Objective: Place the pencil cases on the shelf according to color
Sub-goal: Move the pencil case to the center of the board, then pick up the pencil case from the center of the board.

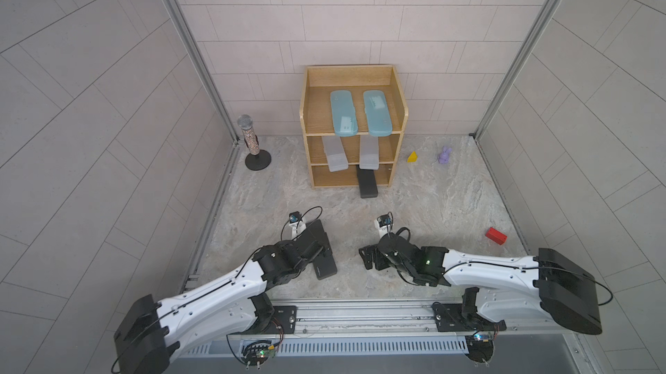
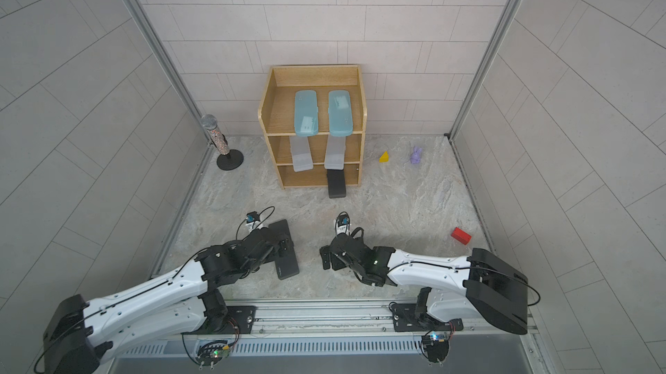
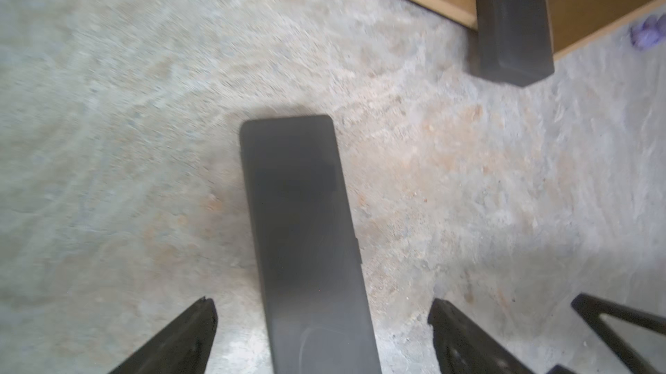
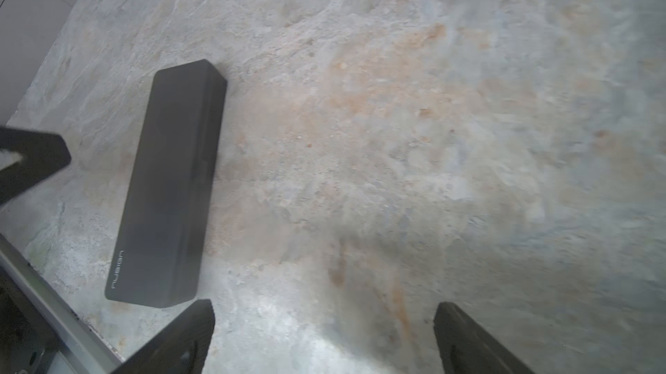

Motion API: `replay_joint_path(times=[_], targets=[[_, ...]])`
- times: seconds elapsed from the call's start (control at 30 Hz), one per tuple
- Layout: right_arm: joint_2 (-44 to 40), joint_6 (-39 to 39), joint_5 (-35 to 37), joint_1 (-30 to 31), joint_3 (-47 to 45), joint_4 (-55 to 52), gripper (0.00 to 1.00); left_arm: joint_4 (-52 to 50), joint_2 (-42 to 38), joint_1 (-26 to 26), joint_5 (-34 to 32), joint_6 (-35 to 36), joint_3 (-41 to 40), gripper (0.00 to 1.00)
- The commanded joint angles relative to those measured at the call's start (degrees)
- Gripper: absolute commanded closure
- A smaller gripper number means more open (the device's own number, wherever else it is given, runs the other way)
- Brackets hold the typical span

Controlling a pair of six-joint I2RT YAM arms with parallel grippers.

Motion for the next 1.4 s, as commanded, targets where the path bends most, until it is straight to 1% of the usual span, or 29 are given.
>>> replay_joint_path(times=[0.0,0.1,0.17,0.23,0.33,0.5,0.63,0.87,0.93,1.13,1.27,1.37], targets=[[5.93,1.95,2.97,4.34,5.53,0.86,0.00,-7.33,-7.23,6.31,-2.03,3.29,-2.78,0.00],[13.66,2.24,2.57,7.65,11.00,2.81,0.00,-7.90,-11.45,12.55,-0.35,5.76,-4.43,0.00],[18.76,3.18,2.93,9.11,15.73,0.96,0.00,-8.73,-11.66,16.65,-0.27,7.23,-4.58,0.00],[23.06,3.67,3.39,10.28,19.61,-0.47,0.00,-8.44,-11.45,21.10,1.53,8.82,-4.92,0.00],[27.26,4.87,4.89,11.57,23.72,-3.42,0.00,-7.19,-12.66,25.58,4.99,9.96,-6.21,0.00],[32.40,4.68,4.55,12.81,27.48,-5.12,0.00,-6.58,-15.42,27.34,6.17,10.26,-7.98,0.00],[36.27,5.56,6.42,13.77,30.83,-8.28,0.00,-6.59,-15.82,27.98,6.61,10.77,-8.36,0.00],[40.04,6.66,8.42,14.09,31.95,-9.07,0.01,-6.41,-16.41,28.77,7.15,11.61,-8.10,0.00],[40.92,6.77,9.27,14.24,31.80,-8.96,0.06,-6.54,-16.68,28.94,6.97,11.95,-8.03,0.00],[40.61,8.50,11.07,14.41,29.00,-7.30,0.27,-5.89,-17.25,29.26,7.47,12.09,-8.52,0.00],[37.57,8.53,13.30,14.78,26.17,-6.88,0.48,-5.75,-17.34,29.39,7.69,12.27,-8.54,0.00],[33.84,8.77,15.39,14.81,22.93,-6.21,0.56,-5.52,-17.56,29.48,7.92,12.19,-8.71,0.00]])
